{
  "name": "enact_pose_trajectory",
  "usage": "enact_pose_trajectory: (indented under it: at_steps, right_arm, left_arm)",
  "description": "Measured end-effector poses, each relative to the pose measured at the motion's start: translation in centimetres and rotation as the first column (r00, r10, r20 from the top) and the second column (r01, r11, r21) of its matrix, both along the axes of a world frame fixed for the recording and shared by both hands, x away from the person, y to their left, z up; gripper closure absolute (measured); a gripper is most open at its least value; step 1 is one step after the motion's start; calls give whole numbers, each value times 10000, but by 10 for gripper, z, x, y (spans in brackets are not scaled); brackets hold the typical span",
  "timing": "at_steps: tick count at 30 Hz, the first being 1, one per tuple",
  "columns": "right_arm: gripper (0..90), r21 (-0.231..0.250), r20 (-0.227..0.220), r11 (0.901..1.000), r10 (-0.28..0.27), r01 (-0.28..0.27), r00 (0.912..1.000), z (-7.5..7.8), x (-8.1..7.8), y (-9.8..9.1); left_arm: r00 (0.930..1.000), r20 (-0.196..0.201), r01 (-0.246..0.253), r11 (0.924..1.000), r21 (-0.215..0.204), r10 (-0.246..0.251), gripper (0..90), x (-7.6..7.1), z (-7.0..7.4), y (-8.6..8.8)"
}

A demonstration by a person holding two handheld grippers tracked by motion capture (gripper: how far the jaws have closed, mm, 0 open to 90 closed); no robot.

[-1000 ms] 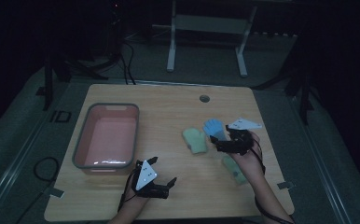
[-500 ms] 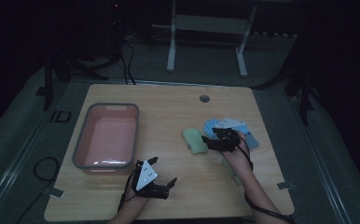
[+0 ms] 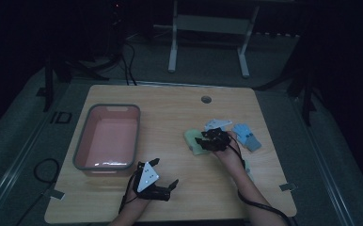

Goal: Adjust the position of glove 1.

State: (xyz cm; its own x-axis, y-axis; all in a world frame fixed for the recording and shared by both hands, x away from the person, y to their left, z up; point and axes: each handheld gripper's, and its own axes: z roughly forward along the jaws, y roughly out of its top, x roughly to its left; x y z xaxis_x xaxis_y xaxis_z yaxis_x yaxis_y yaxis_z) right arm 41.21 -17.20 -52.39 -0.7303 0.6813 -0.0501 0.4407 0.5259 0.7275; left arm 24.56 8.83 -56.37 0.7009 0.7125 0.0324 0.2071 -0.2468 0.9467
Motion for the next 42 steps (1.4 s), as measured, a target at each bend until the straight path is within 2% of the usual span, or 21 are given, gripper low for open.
enact_pose_trajectory:
  at_steps: [9,12,17,22,25,27,30,33,38,40,42]
  right_arm:
    - [594,-345,-368,9994,-41,29,9993,-21,9,13]
    - [651,26,-740,9995,-300,303,9968,-24,10,11]
    - [805,143,-858,9985,-512,526,9950,-24,9,12]
    - [853,228,-861,9938,-1067,1090,9906,-18,2,15]
    - [856,658,-891,9877,-1356,1417,9867,-5,-9,13]
    - [857,774,-767,9849,-1493,1551,9858,5,-18,11]
    - [857,815,-567,9802,-1763,1806,9827,19,-36,8]
    - [857,613,-392,9741,-2156,2177,9757,28,-55,9]
    - [857,803,-443,9565,-2777,2805,9596,31,-81,5]
    - [857,938,-449,9463,-3063,3093,9509,29,-89,3]
    - [857,908,-428,9434,-3163,3190,9477,26,-97,4]
  left_arm:
    - [10000,-20,40,10000,-5,-40,13,0,0,0]
    - [10000,-12,53,10000,19,-53,13,0,0,0]
    - [10000,-26,28,10000,23,-28,14,0,0,0]
    - [10000,-26,19,10000,24,-19,13,0,0,0]
    - [10000,-20,24,10000,28,-24,13,0,0,0]
    - [10000,-23,33,10000,36,-33,14,0,0,0]
    - [10000,-11,24,10000,53,-24,14,0,0,-1]
    - [10000,-6,4,10000,72,-4,14,0,0,-1]
    - [10000,-3,-14,10000,66,14,14,0,0,-1]
    - [10000,3,-20,10000,63,20,14,0,0,-1]
    - [10000,-5,-13,10000,66,13,14,0,0,-1]
